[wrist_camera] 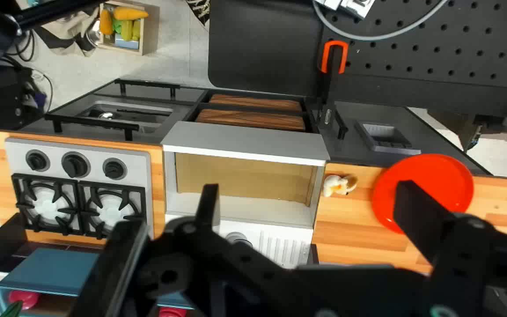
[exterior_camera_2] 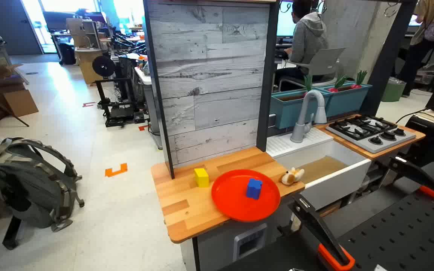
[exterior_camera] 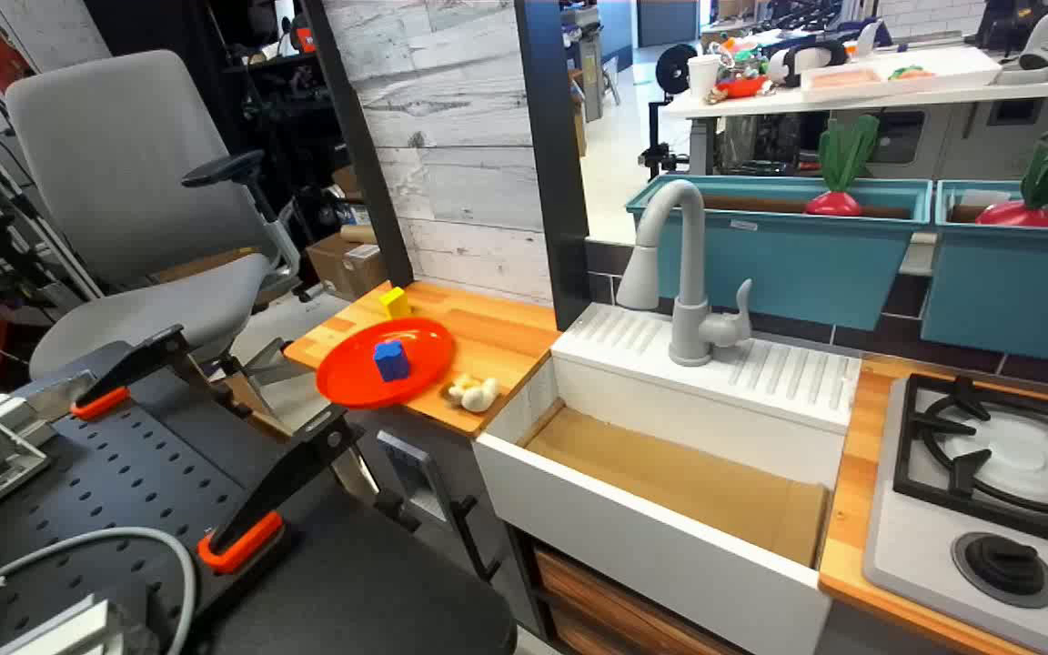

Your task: Turn the faucet to the left

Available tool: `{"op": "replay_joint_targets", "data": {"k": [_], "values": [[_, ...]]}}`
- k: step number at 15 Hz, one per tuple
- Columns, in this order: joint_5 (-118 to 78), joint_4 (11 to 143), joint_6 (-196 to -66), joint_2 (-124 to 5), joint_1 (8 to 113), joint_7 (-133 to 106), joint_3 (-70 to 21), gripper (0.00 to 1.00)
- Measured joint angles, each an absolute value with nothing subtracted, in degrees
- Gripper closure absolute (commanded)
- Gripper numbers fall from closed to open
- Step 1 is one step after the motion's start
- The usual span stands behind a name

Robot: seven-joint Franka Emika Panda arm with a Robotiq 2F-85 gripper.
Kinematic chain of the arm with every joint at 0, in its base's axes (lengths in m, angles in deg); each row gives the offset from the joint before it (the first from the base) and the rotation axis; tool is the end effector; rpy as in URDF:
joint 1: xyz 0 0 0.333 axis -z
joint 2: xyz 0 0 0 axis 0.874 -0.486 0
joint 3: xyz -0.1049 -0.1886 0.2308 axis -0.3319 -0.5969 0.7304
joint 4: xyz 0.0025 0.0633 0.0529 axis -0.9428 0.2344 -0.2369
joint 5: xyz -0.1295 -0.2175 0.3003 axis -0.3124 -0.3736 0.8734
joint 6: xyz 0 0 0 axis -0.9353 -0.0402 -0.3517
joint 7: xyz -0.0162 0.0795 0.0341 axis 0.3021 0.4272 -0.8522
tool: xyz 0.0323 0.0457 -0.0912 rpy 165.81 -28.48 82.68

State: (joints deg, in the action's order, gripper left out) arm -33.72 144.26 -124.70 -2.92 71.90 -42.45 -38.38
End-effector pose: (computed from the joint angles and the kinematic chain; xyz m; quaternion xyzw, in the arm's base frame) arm 0.2981 -0.1656 0.4080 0.9948 0.0710 0.0560 0.0468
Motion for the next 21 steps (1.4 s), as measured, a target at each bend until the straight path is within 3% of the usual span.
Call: {"op": "replay_joint_targets", "data": {"k": [9,21], "values": [[-30.2,139.3,-126.3,-11.0,70.3,-37.4,-37.1,0.0],[-11.8,111.9,-139.1,-51.6,66.4,-31.2,-32.9,0.0]]}}
